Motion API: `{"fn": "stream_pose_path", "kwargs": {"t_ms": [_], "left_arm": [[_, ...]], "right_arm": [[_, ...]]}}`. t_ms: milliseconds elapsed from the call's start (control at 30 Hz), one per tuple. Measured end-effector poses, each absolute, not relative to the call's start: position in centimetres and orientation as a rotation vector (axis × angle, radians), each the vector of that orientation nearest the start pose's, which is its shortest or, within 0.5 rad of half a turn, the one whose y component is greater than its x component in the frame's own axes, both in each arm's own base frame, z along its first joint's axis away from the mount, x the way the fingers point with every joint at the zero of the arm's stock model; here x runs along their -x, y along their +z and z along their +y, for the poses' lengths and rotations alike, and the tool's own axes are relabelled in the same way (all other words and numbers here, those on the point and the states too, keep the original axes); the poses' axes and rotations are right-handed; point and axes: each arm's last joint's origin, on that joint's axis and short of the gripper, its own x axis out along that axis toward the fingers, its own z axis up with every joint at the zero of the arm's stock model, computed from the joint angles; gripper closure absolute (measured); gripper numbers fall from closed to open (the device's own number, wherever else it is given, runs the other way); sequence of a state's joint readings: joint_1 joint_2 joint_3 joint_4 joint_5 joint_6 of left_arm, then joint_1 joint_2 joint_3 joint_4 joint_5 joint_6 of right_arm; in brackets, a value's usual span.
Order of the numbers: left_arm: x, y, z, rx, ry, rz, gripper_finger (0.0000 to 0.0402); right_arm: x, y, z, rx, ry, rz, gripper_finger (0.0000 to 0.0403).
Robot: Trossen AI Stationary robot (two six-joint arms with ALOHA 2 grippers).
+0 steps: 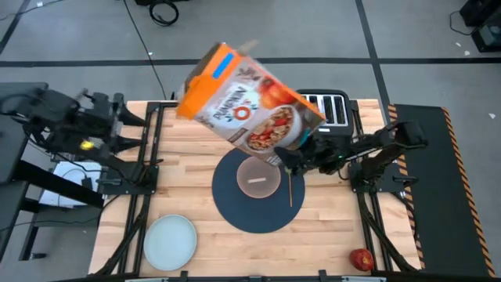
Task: Arrange a breakfast setting
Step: Pour the cereal from the cereal box into the bowl
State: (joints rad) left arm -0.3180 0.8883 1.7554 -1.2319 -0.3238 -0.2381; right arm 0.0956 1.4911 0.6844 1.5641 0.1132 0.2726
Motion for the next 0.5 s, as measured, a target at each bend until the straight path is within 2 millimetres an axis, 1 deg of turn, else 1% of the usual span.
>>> {"fn": "stream_pose_path", "kwargs": {"t_ms": [100, 200, 367, 500], "left_arm": [[-7.5, 48.2, -1.5, 0.118, 0.071, 0.395, 0.0152], [-10.2, 46.2, -2.3, 0.105, 0.101, 0.379, 0.0152], [-14.7, 42.1, -3.5, -0.003, 0.159, 0.295, 0.0152], [-17.5, 38.5, -4.3, -0.014, 0.198, 0.163, 0.0152]], "right_arm": [[-26.6, 30.4, 2.7, -0.304, 0.092, -0.78, 0.0092], [-25.3, 30.3, 3.1, -0.275, 0.094, -0.782, 0.0092], [-23.1, 29.2, 3.9, -0.26, 0.092, -0.754, 0.0093], [-21.4, 28.0, 4.4, -0.256, 0.076, -0.718, 0.0095]]}}
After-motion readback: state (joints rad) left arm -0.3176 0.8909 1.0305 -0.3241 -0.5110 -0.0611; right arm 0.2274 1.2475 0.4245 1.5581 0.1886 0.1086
